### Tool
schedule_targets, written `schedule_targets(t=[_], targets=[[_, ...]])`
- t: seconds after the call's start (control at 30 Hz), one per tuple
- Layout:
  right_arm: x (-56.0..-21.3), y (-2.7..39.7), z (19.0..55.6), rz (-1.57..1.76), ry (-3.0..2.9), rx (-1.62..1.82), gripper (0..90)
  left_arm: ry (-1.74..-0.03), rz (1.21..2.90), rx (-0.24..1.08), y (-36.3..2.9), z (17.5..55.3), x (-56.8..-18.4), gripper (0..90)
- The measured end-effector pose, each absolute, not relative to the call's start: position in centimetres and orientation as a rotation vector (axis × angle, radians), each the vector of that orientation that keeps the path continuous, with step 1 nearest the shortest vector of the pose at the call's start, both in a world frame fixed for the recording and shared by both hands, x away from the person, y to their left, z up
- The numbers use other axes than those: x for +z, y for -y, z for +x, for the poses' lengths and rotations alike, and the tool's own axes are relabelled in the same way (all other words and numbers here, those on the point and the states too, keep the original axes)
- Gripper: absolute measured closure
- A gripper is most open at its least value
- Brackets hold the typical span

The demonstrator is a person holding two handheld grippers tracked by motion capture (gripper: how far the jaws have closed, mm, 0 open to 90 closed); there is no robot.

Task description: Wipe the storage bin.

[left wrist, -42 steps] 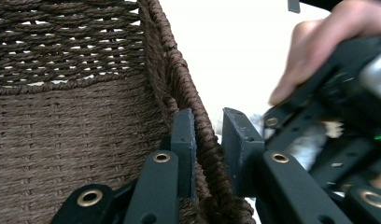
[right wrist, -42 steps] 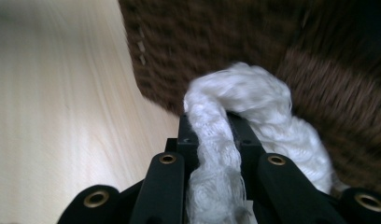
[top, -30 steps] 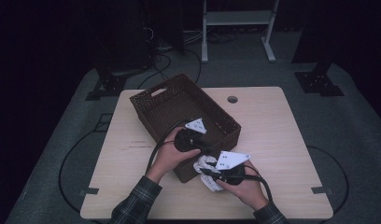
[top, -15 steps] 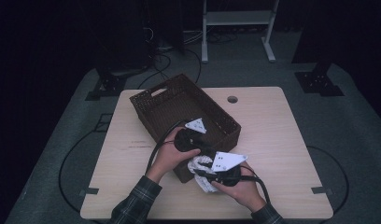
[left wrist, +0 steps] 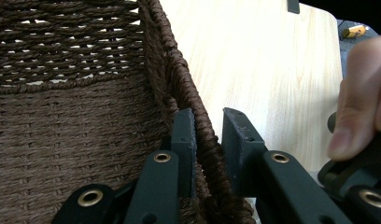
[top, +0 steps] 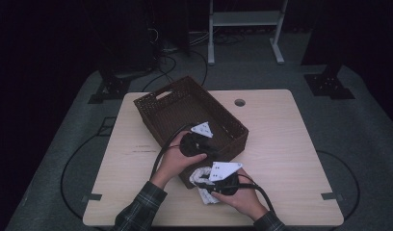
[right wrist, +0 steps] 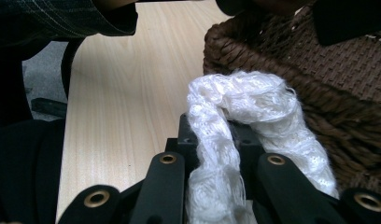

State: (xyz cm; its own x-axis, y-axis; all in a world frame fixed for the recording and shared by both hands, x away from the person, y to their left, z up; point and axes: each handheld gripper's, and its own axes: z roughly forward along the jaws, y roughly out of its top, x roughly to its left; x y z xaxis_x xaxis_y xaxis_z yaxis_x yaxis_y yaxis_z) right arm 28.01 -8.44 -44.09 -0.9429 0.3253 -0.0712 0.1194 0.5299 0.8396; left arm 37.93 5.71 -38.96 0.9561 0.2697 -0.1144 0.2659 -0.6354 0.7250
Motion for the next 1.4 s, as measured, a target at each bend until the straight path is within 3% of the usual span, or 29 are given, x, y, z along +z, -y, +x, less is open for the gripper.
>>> schedule_targets(t=[1.1, 1.4], targets=[[-48.1, 6.7, 28.6, 0.372, -2.692, 1.242, 77.3, -0.373, 2.286, 0.009, -5.7, 37.9, -39.0, 74.4], [-46.8, 8.7, 28.2, 0.427, -2.654, 1.280, 77.2, -0.370, 2.288, 0.008, -5.8, 38.0, -39.0, 74.4]])
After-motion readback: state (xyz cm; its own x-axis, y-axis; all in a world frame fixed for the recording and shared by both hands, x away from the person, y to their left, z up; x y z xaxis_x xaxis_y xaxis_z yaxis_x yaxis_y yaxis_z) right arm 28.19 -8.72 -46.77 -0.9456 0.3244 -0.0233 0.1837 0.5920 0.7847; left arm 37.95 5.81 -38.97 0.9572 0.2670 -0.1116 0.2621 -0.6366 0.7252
